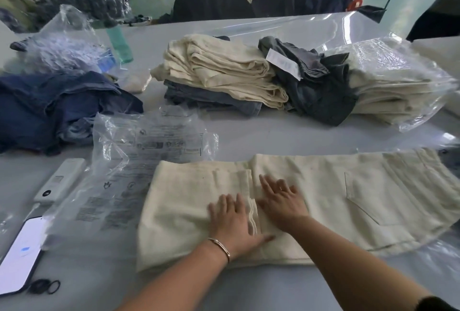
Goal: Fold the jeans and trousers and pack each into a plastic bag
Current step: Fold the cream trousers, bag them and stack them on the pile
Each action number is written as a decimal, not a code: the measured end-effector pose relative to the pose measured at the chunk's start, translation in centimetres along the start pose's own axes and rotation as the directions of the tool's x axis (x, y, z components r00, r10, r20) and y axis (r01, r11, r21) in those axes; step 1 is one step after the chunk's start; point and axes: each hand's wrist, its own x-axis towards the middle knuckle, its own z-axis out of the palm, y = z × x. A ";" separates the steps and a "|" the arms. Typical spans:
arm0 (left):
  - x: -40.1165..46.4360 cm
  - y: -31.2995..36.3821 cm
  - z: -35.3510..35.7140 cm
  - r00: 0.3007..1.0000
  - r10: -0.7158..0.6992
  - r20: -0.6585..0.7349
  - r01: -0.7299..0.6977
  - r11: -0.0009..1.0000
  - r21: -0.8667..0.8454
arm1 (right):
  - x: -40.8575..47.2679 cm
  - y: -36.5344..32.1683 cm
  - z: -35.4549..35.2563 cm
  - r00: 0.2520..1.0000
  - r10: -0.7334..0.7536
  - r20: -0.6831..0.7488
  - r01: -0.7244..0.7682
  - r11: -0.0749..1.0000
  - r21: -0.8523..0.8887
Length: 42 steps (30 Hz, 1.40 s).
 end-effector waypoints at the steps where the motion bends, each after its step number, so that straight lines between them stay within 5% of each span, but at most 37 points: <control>1: 0.0 0.5 0.5 0.998 -0.049 0.050 0.047 0.998 0.036 | 0.5 0.5 -0.1 0.999 0.032 0.015 -0.032 0.999 0.027; 3: 0.0 1.0 0.8 0.993 -0.112 0.046 0.107 0.989 0.098 | 1.6 1.7 -0.2 0.999 0.044 0.025 -0.045 0.997 0.055; 9: -2.2 2.9 -0.4 0.955 -0.012 -0.297 0.038 0.996 0.080 | 6.2 5.9 -2.1 0.988 0.151 -0.034 -0.146 0.982 0.119; 15: -1.8 2.8 -2.7 0.969 -0.087 -0.232 0.082 0.996 -0.034 | 10.1 7.2 -3.5 0.986 0.137 -0.096 -0.109 0.960 0.257; 19: -1.8 1.4 -4.3 0.918 -0.087 -0.386 0.024 0.986 -0.165 | 11.3 8.6 -4.7 0.974 0.211 -0.076 -0.181 0.938 0.294; 24: -2.7 3.4 -1.7 0.996 -0.062 -0.061 0.057 0.995 -0.083 | 10.4 6.7 -5.0 0.969 0.169 -0.179 -0.149 0.982 0.118; 26: -2.7 3.4 -1.3 0.988 -0.133 -0.083 0.119 0.982 -0.149 | 9.4 5.5 -5.0 0.941 0.024 -0.337 0.012 0.994 0.105; 28: -2.7 3.4 -1.0 0.979 -0.184 -0.082 0.171 0.974 -0.151 | 8.5 3.6 -4.6 0.941 -0.072 -0.330 0.157 0.959 0.238; 32: -2.9 3.5 0.1 0.949 -0.316 -0.021 0.310 0.939 -0.148 | 8.0 -0.1 -3.7 0.994 -0.100 0.040 0.063 0.838 0.542; 38: -3.5 2.4 -0.4 0.969 -0.245 0.022 0.238 0.915 -0.325 | 9.4 -0.3 -4.3 0.995 -0.096 -0.030 0.096 0.811 0.577; 42: -3.9 2.1 -0.9 0.981 -0.184 -0.066 0.167 0.965 -0.200 | 11.0 -0.8 -5.0 0.988 -0.050 -0.144 0.121 0.836 0.535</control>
